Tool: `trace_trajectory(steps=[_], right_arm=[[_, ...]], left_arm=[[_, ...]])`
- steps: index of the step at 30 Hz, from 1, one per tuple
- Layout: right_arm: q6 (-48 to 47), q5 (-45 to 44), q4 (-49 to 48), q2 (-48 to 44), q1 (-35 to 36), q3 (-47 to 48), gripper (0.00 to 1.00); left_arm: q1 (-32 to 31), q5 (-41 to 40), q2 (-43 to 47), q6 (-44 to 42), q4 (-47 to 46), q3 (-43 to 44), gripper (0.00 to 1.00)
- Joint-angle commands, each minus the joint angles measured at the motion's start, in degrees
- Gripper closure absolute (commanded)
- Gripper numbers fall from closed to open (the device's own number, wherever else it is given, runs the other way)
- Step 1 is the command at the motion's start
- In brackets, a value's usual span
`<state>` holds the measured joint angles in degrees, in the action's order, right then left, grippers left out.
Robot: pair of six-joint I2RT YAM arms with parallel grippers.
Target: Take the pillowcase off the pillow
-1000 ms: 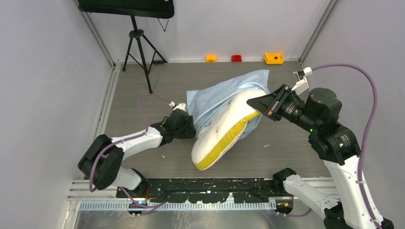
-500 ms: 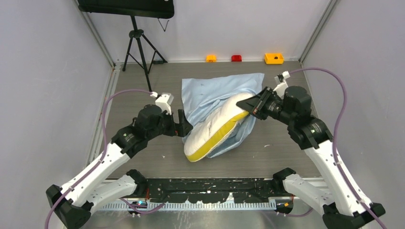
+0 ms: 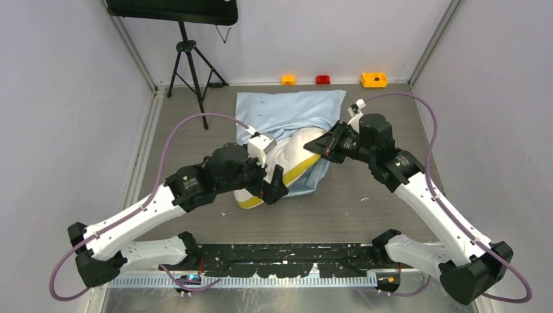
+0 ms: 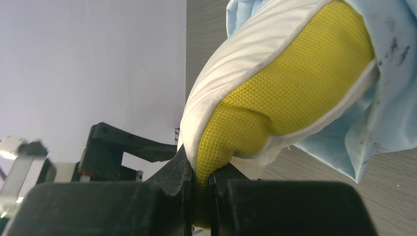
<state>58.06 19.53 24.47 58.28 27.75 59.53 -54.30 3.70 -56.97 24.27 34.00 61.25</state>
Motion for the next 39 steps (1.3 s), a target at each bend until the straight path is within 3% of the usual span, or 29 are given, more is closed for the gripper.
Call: trace_trajectory(steps=[1, 15, 23, 28, 31, 34, 39], right_arm=[[0.91, -0.25, -5.71, 0.87, 3.19, 1.86, 1.00], [-0.52, -1.08, -5.92, 2.76, 8.37, 4.60, 1.00], [-0.95, -1.08, -4.81, 1.78, 8.78, 5.34, 1.00], [-1.82, -3.16, -3.48, 0.96, 8.75, 5.34, 1.00], [-1.53, -2.91, -3.63, 1.20, 8.81, 5.32, 1.00], [-0.84, -1.86, -4.55, 1.76, 8.77, 5.34, 1.00], [0.24, -0.42, -5.52, 1.77, 8.81, 5.24, 1.00]], left_arm=[[-7.23, -11.63, -4.61, -5.14, 2.67, 6.60, 0.00], [-12.07, -18.59, -13.75, -8.79, 3.27, 12.46, 0.00], [-12.06, -33.07, -12.54, -7.22, 5.08, 12.55, 0.00], [-12.11, -33.97, -8.77, -7.59, 6.99, 12.52, 0.00], [-12.11, -30.11, -6.94, -9.06, 5.90, 11.02, 0.00], [-12.13, -23.27, -8.45, -10.65, 5.41, 10.80, 0.00], [-11.96, -23.95, -13.58, -10.67, 5.49, 12.53, 0.00]])
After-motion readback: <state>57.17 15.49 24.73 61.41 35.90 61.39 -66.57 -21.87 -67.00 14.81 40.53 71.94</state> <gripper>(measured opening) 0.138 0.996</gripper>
